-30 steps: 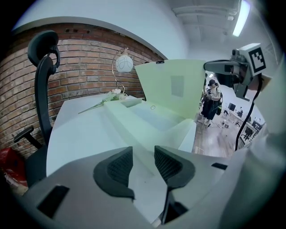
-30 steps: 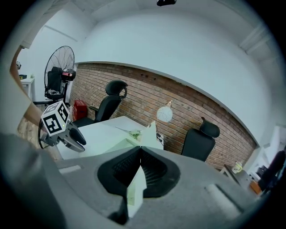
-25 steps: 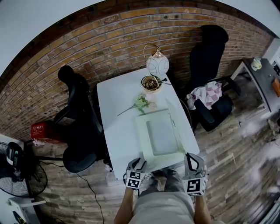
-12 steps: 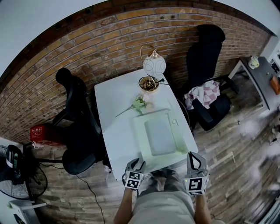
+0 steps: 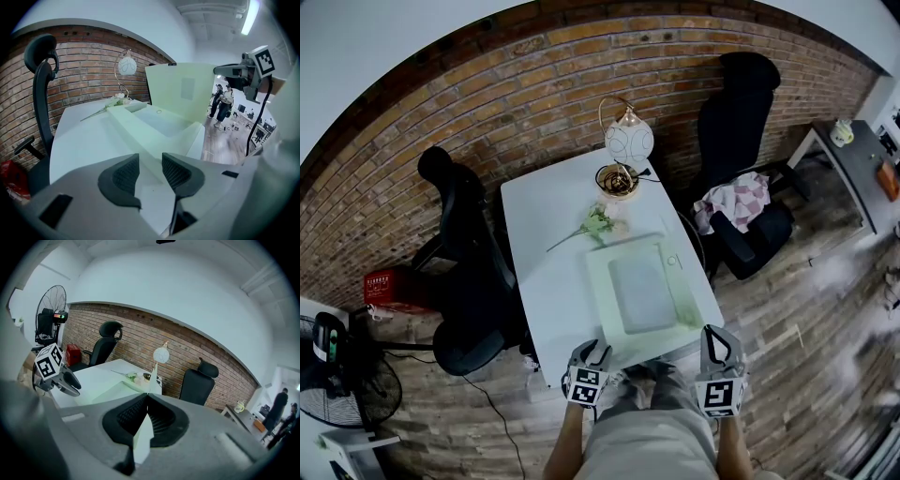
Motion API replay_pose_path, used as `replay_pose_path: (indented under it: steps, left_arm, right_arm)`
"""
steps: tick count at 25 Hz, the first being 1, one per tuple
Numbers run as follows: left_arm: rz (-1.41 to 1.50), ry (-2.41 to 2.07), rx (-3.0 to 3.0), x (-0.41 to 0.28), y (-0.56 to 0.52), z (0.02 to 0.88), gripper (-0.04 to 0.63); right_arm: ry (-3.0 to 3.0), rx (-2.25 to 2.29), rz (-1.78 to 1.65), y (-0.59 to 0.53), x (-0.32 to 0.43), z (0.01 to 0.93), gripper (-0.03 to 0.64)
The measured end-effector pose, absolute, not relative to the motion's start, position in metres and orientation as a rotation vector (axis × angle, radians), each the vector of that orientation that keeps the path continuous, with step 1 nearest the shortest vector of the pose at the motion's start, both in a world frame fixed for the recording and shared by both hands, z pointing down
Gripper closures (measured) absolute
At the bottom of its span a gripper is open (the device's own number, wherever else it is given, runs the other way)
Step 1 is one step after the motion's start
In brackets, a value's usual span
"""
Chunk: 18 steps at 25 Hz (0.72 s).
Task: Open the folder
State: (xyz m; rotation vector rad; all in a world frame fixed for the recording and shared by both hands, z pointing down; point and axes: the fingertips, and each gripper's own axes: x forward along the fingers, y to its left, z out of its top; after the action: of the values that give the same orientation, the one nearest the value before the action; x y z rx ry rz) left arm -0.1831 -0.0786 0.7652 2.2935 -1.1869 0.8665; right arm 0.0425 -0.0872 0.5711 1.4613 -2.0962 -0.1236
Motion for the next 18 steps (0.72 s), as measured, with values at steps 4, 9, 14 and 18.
replay_pose_path:
  steps: [4,9,14,18]
  left_arm:
    - [0.859,-1.190,2.300,-0.1825,-0.0788,0.7673,0.442]
    - [0.867,-1.177,2.290,-0.1824,-0.0784,0.7647,0.442]
    - [0.871,-1.180,2.292,-0.1816,-0.0785,0.7640,0.442]
    - [0.875,-1.191,2.294,-0.1814,-0.0775,0.7665,0.442]
  right_arm:
    - [-2.089,1.470,-0.095,-0.0855,0.0439,0.5730,0.609]
    - [-2.090,1.447,-0.158,-0.0882,0.0420,0.5703,0.609]
    - [-2.085,1.448,-0.138,-0.0875,0.0435,0.5702,0.609]
    - [-2.096,1.447,-0.145,-0.0862,0.0440,0.5711,0.609]
